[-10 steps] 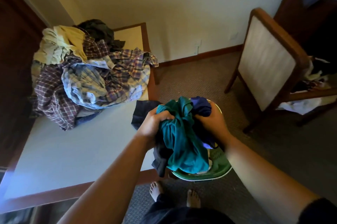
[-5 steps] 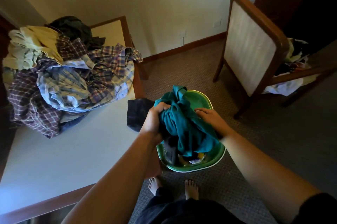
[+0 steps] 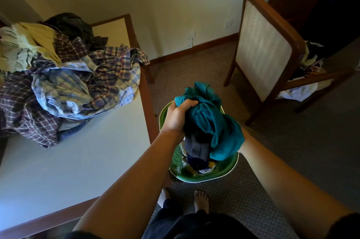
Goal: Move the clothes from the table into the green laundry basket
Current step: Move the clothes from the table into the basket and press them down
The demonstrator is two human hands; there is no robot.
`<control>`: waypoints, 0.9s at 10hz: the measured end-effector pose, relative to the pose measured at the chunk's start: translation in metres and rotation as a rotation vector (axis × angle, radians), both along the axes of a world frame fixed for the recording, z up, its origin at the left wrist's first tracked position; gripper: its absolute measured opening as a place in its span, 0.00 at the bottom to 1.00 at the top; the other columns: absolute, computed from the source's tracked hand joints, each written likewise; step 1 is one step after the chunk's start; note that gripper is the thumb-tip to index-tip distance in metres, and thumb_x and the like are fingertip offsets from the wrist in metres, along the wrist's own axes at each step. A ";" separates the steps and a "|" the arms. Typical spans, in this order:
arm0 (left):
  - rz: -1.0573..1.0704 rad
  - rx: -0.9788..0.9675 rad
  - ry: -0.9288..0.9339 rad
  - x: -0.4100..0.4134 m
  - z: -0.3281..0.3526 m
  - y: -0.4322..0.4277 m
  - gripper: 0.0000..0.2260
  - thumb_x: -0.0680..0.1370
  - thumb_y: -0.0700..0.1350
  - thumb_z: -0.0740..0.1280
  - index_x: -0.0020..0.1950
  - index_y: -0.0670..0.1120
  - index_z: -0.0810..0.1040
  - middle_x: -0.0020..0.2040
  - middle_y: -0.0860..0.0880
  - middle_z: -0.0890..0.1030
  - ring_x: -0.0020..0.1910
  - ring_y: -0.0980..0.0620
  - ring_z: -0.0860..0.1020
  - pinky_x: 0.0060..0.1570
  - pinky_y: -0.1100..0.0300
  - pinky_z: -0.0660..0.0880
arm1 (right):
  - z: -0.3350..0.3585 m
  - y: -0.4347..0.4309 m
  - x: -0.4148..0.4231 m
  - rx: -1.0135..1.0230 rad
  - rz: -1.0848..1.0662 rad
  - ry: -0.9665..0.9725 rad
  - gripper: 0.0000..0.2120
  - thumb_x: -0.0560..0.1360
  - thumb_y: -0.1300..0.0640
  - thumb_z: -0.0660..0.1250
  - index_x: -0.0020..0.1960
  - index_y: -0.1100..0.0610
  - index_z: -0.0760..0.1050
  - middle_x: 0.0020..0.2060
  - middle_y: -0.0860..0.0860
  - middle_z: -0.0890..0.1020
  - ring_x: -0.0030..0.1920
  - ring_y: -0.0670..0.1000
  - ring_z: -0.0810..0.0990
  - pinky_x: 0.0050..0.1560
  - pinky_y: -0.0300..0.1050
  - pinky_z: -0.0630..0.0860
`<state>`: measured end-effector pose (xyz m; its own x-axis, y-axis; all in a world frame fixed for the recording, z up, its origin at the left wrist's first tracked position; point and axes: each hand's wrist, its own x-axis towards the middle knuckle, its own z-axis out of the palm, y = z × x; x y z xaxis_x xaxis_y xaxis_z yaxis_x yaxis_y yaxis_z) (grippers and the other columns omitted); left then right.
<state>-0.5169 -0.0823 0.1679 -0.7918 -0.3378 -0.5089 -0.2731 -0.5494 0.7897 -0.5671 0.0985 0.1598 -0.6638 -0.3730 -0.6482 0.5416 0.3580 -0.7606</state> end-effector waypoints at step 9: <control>0.101 -0.812 -0.209 0.097 0.005 -0.133 0.17 0.86 0.39 0.60 0.74 0.46 0.77 0.69 0.50 0.80 0.68 0.54 0.77 0.68 0.62 0.72 | 0.014 -0.202 0.075 -0.165 0.441 0.513 0.17 0.86 0.55 0.57 0.71 0.45 0.75 0.61 0.32 0.76 0.58 0.22 0.72 0.58 0.20 0.66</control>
<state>-0.4201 -0.2153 0.1731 -0.6546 -0.7260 -0.2106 -0.4380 0.1372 0.8885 -0.4917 -0.1030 0.1734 -0.6354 -0.7445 -0.2049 -0.0702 0.3199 -0.9448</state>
